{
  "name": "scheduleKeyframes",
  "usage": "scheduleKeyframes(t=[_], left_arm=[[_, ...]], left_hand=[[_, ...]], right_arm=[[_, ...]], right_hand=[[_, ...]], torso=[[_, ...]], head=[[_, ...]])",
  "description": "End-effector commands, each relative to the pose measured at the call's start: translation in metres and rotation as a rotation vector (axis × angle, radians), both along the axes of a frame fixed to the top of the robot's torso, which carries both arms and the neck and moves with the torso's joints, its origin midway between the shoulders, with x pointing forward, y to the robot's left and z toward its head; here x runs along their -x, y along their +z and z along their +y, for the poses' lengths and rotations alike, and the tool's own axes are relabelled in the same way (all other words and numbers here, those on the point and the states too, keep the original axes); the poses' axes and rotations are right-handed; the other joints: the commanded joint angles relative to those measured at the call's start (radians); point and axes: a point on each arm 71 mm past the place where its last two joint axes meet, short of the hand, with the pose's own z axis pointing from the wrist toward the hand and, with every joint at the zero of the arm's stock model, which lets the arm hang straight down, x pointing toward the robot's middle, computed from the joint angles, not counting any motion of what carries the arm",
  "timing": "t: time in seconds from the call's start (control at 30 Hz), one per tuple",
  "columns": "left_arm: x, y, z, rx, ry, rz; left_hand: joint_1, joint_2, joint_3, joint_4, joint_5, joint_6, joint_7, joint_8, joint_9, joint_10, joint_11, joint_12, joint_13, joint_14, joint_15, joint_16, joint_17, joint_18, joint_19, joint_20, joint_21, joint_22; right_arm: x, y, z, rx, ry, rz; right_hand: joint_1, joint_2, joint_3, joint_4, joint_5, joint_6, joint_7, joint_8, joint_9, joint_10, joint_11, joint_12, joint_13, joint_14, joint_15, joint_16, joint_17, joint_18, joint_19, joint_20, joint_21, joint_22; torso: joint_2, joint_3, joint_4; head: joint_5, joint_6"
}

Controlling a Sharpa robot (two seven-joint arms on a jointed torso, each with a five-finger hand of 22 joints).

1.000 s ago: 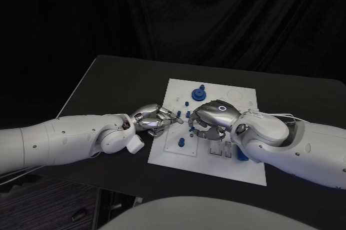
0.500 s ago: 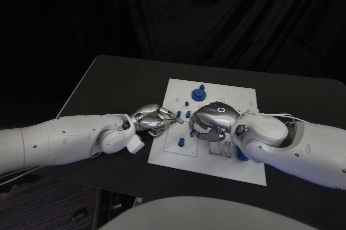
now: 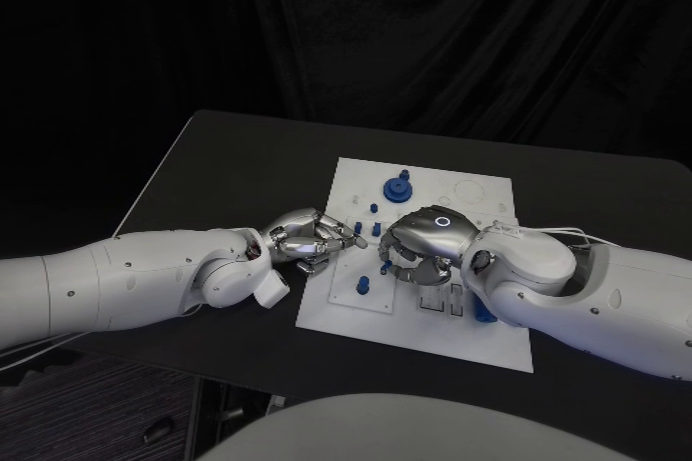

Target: Assemble the parts on the task board

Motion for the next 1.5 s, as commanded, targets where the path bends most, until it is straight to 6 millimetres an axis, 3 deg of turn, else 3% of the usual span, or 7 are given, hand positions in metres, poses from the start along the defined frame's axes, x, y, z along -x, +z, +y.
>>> scheduleKeyframes(t=[0.03, 1.1, 1.5], left_arm=[[0.0007, 0.0003, -0.0016, 0.012, -0.006, -0.003], [0.0006, -0.0008, -0.0029, 0.008, -0.014, 0.008], [0.0005, -0.0009, -0.0026, 0.007, -0.012, 0.008]], left_hand=[[-0.011, -0.002, 0.006, 0.001, 0.007, 0.0, 0.003, -0.005, 0.001, 0.106, -0.003, -0.001, 0.263, 0.106, -0.007, -0.005, 0.263, 0.001, -0.007, -0.002, -0.004, 0.197], [-0.012, -0.003, 0.006, 0.0, 0.007, -0.001, 0.004, -0.006, 0.001, 0.106, -0.003, -0.001, 0.263, 0.106, -0.007, -0.005, 0.263, 0.001, -0.009, -0.001, -0.005, 0.195], [-0.012, -0.003, 0.007, 0.0, 0.006, -0.002, 0.004, -0.007, 0.001, 0.106, -0.003, -0.001, 0.263, 0.106, -0.007, -0.005, 0.263, 0.002, -0.011, -0.001, -0.006, 0.195]], right_arm=[[0.001, -0.0014, 0.0003, 0.015, -0.01, 0.001], [0.0029, -0.0047, 0.0, 0.037, -0.015, 0.018], [0.0043, -0.0082, 0.0041, 0.039, -0.004, 0.026]], right_hand=[[0.002, 0.008, -0.002, -0.006, -0.003, 0.004, -0.002, 0.005, 0.002, -0.007, 0.001, -0.004, -0.002, -0.005, 0.003, -0.005, -0.001, -0.01, -0.004, -0.001, -0.004, 0.101], [0.001, 0.009, -0.002, -0.006, -0.009, -0.001, -0.001, 0.003, 0.004, -0.011, 0.002, -0.006, -0.005, -0.006, 0.004, -0.006, -0.003, -0.009, -0.006, 0.0, -0.008, 0.1], [-0.005, 0.011, -0.002, -0.005, -0.035, -0.016, 0.003, -0.006, 0.008, -0.025, 0.006, -0.012, -0.014, -0.009, 0.007, -0.008, -0.005, -0.009, -0.009, 0.002, -0.011, 0.099]], torso=[[0.0, -0.0003, 0.0001], [0.0, 0.0002, 0.0002], [0.0, 0.0003, 0.0006]], head=[[0.001, 0.0], [0.002, 0.0], [0.0, 0.0]])
